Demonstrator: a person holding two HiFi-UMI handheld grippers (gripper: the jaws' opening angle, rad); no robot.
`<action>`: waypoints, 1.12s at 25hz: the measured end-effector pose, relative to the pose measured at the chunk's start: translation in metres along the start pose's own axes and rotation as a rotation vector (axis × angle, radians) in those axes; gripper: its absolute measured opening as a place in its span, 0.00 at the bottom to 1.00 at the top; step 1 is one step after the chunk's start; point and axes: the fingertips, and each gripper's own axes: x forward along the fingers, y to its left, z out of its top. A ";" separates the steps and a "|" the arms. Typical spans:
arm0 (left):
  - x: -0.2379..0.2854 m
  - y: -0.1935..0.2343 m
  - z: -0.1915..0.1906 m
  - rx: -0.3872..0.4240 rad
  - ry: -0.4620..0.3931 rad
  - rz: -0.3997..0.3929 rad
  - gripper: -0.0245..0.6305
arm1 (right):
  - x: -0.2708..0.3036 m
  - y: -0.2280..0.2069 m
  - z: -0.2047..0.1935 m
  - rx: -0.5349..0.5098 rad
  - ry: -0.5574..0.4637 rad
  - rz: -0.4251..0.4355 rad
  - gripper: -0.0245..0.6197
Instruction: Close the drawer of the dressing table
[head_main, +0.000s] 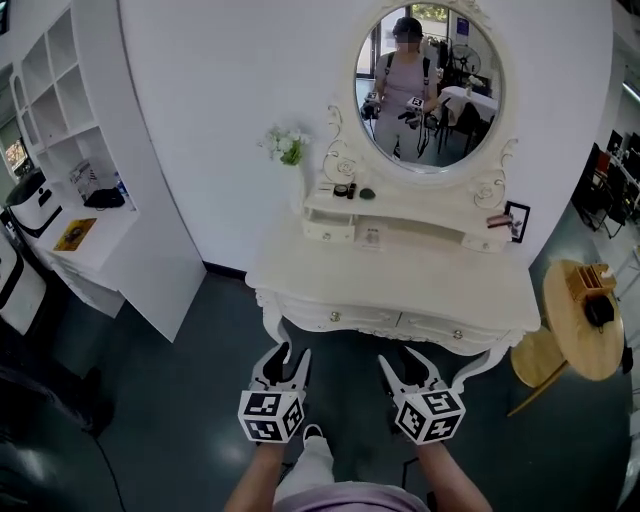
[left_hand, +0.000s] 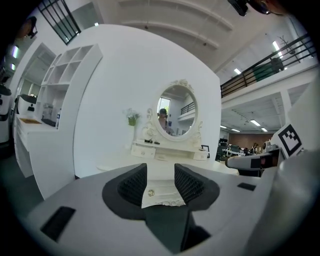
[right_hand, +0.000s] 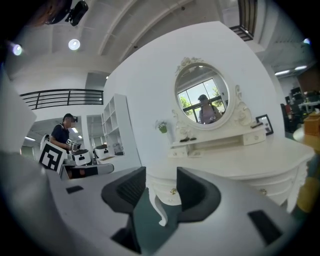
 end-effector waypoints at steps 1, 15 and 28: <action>0.009 0.010 0.004 0.001 0.001 -0.004 0.28 | 0.012 0.000 0.003 0.006 -0.001 -0.008 0.32; 0.086 0.104 0.041 0.001 0.016 -0.074 0.29 | 0.109 0.007 0.026 0.000 -0.007 -0.123 0.32; 0.155 0.125 0.050 0.024 0.048 -0.076 0.29 | 0.175 -0.026 0.046 -0.016 0.007 -0.141 0.33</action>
